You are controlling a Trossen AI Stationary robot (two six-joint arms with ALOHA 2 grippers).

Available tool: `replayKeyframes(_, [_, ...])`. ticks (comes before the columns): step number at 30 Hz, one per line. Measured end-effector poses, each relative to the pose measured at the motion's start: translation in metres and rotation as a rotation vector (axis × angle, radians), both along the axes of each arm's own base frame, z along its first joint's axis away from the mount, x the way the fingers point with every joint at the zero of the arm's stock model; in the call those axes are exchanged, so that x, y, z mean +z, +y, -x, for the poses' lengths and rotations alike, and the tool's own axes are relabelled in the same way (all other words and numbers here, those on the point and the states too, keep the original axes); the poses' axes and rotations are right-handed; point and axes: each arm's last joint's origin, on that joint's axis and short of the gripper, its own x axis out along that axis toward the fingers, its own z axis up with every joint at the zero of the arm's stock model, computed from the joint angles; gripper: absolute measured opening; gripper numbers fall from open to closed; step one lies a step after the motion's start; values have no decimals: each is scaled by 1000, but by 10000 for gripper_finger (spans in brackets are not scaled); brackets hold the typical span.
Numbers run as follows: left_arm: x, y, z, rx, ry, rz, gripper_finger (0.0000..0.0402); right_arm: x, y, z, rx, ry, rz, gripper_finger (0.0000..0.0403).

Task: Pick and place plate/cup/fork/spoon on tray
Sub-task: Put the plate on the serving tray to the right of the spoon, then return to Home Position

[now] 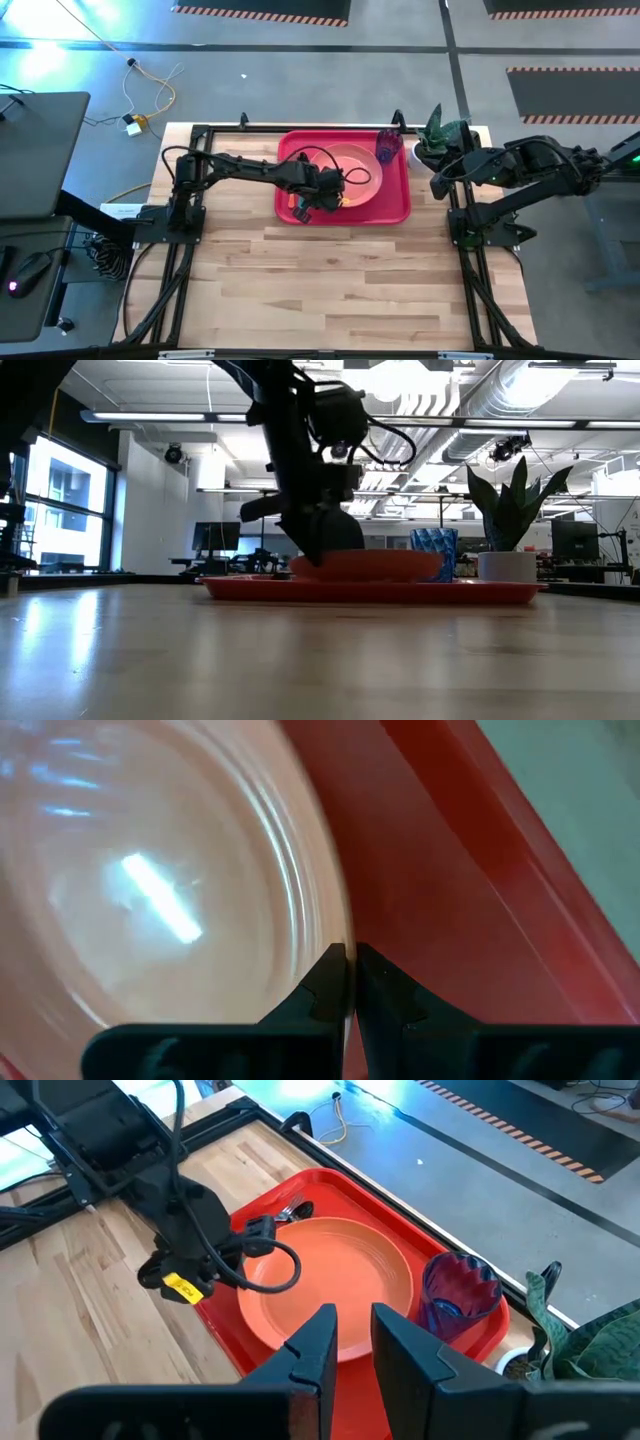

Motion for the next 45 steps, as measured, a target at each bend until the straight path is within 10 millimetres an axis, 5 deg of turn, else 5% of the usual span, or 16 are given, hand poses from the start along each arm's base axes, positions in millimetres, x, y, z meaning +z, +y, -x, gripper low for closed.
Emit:
replayKeyframes(23, [0, 0, 0, -11, 11, -58, 6, 0, 0, 0, 1, -6, -24, 58])
replayKeyframes(45, [1, 0, 1, 61, -5, -35, 58, 0, 0, 0, 3, -6, -26, 58])
